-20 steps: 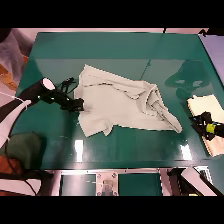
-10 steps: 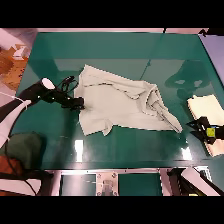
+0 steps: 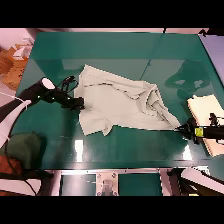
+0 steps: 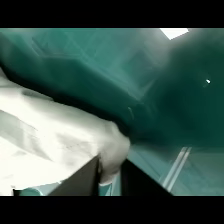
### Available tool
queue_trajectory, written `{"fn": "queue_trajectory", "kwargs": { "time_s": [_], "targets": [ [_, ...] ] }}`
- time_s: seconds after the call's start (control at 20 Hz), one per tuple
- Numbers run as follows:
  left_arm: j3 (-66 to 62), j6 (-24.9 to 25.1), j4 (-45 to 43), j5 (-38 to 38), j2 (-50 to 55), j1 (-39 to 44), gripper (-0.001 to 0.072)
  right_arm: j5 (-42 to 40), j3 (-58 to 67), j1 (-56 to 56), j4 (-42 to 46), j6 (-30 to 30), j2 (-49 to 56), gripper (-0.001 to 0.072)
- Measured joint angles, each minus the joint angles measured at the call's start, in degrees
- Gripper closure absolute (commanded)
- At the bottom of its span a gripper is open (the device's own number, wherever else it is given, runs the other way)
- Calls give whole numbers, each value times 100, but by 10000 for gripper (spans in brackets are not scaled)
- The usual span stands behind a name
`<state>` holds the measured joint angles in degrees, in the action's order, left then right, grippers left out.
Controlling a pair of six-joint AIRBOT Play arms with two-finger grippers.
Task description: Fold the shirts.
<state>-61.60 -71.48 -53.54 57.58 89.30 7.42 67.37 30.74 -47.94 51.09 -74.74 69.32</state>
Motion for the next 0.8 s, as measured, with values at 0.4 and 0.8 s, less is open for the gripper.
{"fn": "queue_trajectory", "kwargs": {
  "time_s": [0.4, 0.8],
  "targets": [
    [-964, 111, -2, 522, -555, 0, 682, 769, 905, 192, -2046, 699, -232, 694],
    [-4776, -72, -2, 37, -2594, 0, 682, 199, 3449, 293, -6227, 1510, -2048, 694]
  ]
}}
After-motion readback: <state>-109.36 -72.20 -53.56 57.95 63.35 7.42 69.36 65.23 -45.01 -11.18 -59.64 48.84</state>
